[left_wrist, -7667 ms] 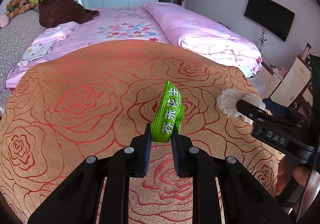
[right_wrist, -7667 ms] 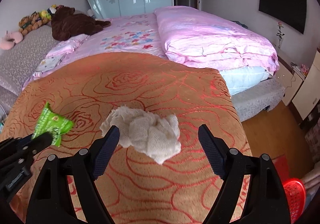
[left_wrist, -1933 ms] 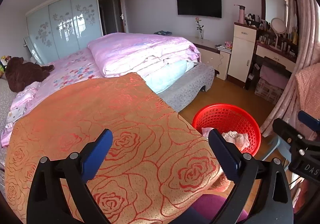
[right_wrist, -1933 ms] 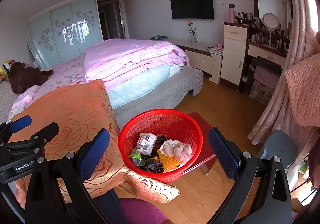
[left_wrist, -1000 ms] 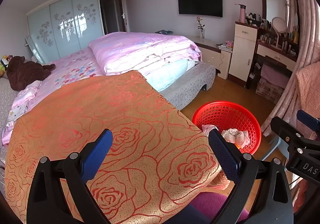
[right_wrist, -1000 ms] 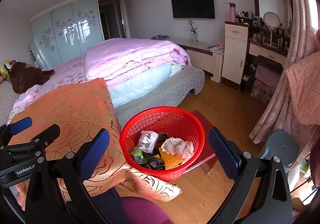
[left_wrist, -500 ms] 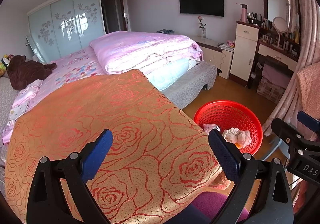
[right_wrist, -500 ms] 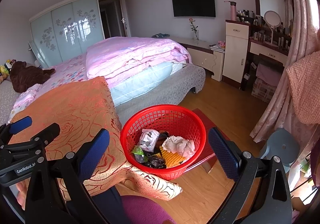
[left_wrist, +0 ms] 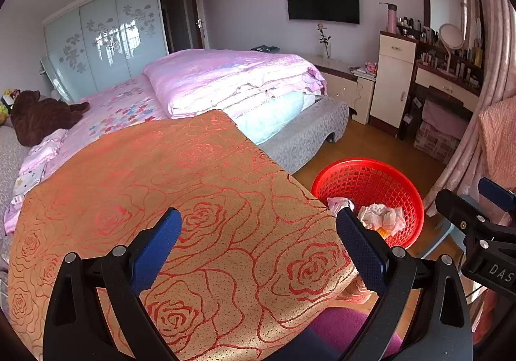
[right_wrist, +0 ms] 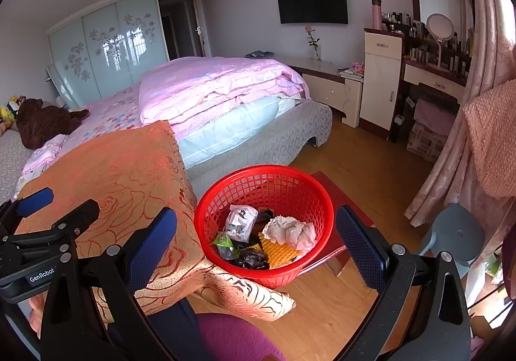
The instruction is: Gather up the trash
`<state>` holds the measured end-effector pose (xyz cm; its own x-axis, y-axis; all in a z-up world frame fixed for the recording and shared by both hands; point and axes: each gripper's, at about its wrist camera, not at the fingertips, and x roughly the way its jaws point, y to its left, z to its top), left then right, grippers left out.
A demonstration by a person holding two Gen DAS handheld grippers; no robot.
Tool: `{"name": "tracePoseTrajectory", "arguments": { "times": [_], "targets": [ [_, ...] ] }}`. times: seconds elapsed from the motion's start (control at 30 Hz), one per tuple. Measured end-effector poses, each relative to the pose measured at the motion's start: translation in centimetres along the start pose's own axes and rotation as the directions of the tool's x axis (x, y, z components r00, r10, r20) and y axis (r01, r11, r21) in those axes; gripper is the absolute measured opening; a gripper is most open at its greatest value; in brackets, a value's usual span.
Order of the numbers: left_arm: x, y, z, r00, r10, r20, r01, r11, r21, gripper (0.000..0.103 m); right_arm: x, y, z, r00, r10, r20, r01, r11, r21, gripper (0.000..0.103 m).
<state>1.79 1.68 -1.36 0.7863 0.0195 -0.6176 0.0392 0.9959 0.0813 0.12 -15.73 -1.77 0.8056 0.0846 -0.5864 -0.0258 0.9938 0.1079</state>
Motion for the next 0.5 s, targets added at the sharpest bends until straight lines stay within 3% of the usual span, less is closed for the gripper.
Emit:
{"name": "tracePoseTrajectory", "arguments": {
  "times": [0.5],
  "targets": [
    [0.03,-0.04,-0.04,1.0,0.004,0.006,-0.004,1.0,0.001,0.094,0.38,0.39,-0.85,1.0,0.004,-0.011,-0.004,1.0,0.003,0.096]
  ]
}}
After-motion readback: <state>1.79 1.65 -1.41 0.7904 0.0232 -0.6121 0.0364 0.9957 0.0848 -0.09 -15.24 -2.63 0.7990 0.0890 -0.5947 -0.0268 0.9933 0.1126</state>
